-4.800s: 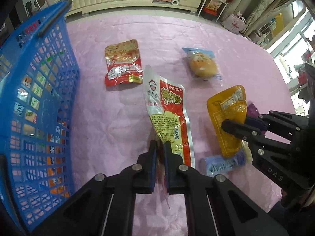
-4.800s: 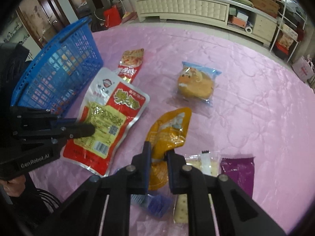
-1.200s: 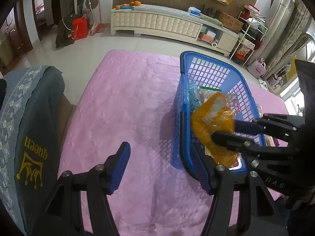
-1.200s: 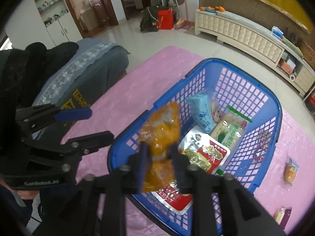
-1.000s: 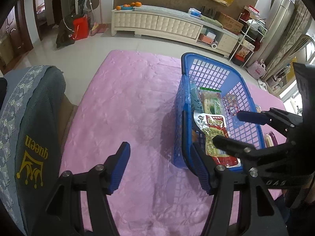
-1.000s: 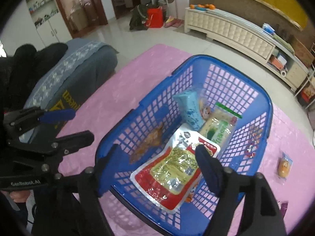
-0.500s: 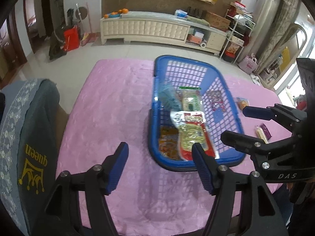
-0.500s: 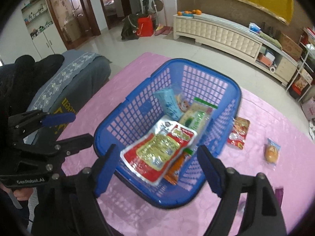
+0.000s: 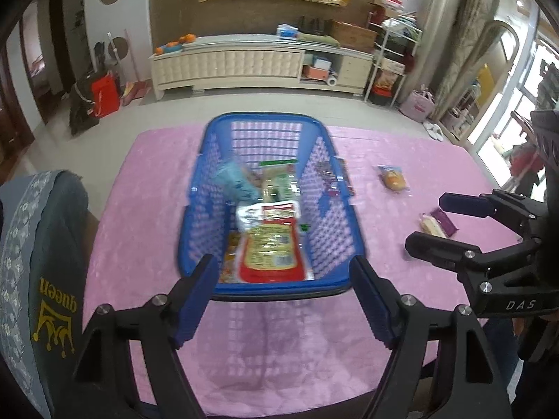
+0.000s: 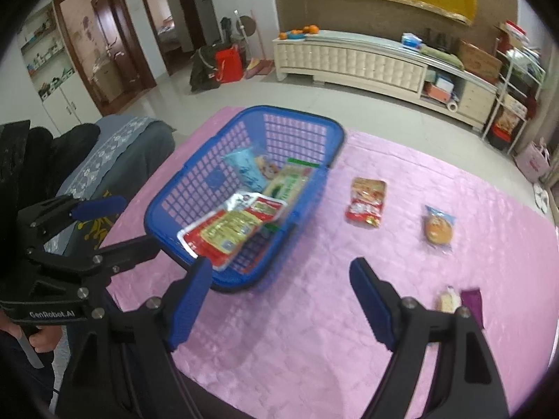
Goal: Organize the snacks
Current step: 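Move both tools back toward the remaining snacks on the bed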
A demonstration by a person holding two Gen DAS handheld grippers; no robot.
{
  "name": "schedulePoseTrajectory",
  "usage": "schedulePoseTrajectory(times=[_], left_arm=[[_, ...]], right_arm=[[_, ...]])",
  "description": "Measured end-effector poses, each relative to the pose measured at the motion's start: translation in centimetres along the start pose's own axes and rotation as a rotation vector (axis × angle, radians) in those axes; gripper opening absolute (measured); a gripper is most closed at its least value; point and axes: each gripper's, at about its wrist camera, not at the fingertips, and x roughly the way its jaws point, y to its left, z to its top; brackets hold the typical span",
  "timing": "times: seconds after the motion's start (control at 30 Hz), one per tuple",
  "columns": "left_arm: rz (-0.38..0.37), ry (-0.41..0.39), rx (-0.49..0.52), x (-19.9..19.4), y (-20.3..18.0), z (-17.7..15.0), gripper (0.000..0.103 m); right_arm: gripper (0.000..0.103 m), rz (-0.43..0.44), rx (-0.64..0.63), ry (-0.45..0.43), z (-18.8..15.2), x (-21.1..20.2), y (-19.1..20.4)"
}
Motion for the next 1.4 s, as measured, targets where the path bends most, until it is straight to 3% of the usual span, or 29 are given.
schedulePoseTrajectory(times=[0.3, 0.77, 1.07, 1.4], left_arm=[[-0.039, 0.017, 0.066, 1.0, -5.6, 0.2, 0.075], [-0.105, 0.075, 0.172, 5.2, -13.6, -1.1, 0.075], [-0.153, 0.104, 0.276, 8.7, -16.8, -2.1, 0.075], [-0.167, 0.148, 0.427, 13.5, -19.7, -2.4, 0.075]], right_arm=[[0.084, -0.023, 0.064, -0.035, -3.1, -3.1, -4.5], [0.084, -0.096, 0.133, -0.021, -8.5, -4.5, -11.1], [0.084, -0.179, 0.164, -0.031, -11.2, -4.2, -14.6], [0.084, -0.252, 0.156, -0.020, -14.0, -1.1, -17.7]])
